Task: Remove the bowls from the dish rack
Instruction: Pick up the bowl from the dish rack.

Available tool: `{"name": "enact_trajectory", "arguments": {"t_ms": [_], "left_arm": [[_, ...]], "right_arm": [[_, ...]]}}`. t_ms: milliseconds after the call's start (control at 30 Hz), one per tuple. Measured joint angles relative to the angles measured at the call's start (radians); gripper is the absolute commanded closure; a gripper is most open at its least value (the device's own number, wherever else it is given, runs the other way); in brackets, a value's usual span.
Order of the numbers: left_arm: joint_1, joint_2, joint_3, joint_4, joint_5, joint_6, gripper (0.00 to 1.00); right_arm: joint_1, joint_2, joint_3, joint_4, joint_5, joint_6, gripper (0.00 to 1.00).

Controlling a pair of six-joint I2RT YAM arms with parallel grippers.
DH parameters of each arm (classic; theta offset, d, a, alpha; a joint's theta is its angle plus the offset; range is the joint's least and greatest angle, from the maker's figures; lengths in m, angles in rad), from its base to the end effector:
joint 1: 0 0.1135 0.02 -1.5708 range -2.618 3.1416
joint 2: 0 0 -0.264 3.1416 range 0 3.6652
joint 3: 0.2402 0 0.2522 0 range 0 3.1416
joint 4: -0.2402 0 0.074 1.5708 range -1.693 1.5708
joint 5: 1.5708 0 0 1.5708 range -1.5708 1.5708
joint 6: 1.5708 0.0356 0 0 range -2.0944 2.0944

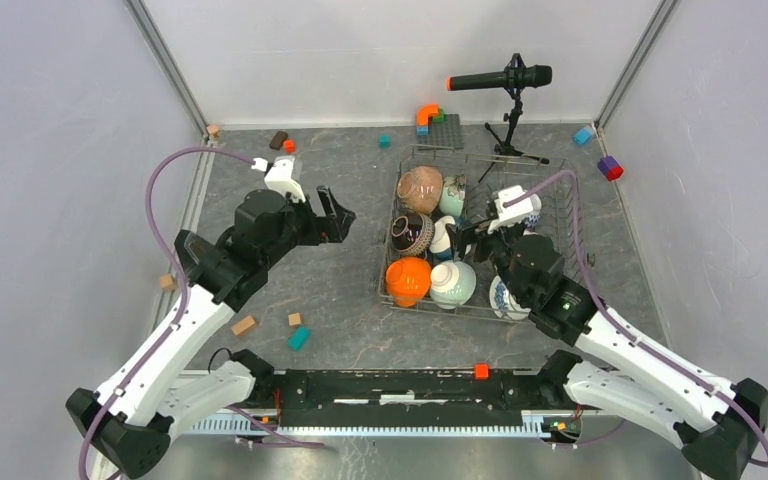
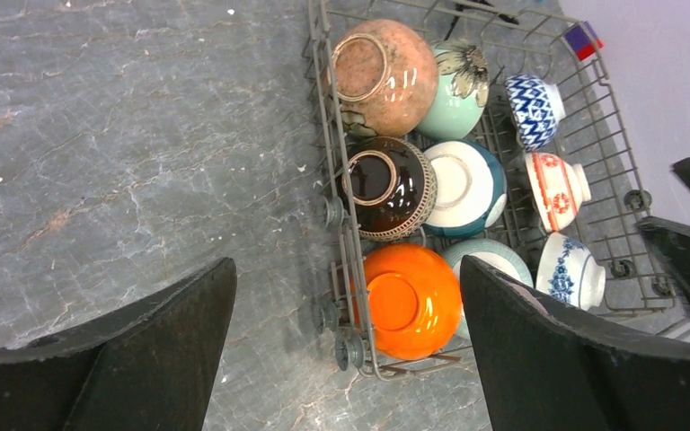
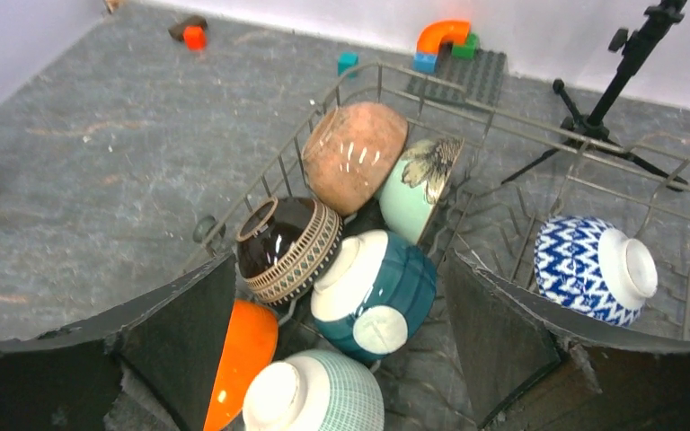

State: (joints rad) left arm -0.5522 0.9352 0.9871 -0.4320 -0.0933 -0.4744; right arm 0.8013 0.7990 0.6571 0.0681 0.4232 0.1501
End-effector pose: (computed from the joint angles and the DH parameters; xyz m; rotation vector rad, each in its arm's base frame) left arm 0.1775 -0.1055 0.3580 0.0146 1.9950 -0.5822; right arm 0.1448 0.1285 0.3196 -0.2119 1.6380 0.3796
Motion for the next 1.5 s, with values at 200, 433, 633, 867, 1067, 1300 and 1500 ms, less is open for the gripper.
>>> {"name": "enact_trajectory", "arguments": {"t_ms": [200, 433, 633, 867, 1067, 1300, 1500], "left_arm": [[0.000, -0.028, -0.020, 0.037, 0.043, 0.003, 0.00], [0.000, -0.004, -0.029, 0.045, 0.055, -0.006, 0.00], [0.000, 0.019, -0.030, 0.050, 0.107, -0.008, 0.00], [0.000, 0.021, -0.037, 0.059, 0.143, -0.011, 0.00], [0.000, 0.038, -0.041, 0.068, 0.158, -0.021, 0.00], [0.000, 0.061, -0.042, 0.067, 0.159, -0.022, 0.00], [0.000, 0.074, -0.042, 0.067, 0.159, -0.022, 0.00]], "right_arm": [[0.000, 0.009, 0.006, -0.137, 0.033, 0.010, 0.16], [-0.046, -0.101, -0.090, -0.235, 0.055, 0.082, 0.21], [-0.216, -0.154, -0.232, -0.214, -0.180, 0.214, 0.24], [-0.319, -0.174, -0.316, -0.121, -0.436, 0.366, 0.30], [-0.370, -0.165, -0.375, -0.032, -0.582, 0.460, 0.33], [-0.390, -0.169, -0.412, -0.028, -0.631, 0.486, 0.32], [-0.398, -0.175, -0.444, -0.021, -0.649, 0.491, 0.32]]}}
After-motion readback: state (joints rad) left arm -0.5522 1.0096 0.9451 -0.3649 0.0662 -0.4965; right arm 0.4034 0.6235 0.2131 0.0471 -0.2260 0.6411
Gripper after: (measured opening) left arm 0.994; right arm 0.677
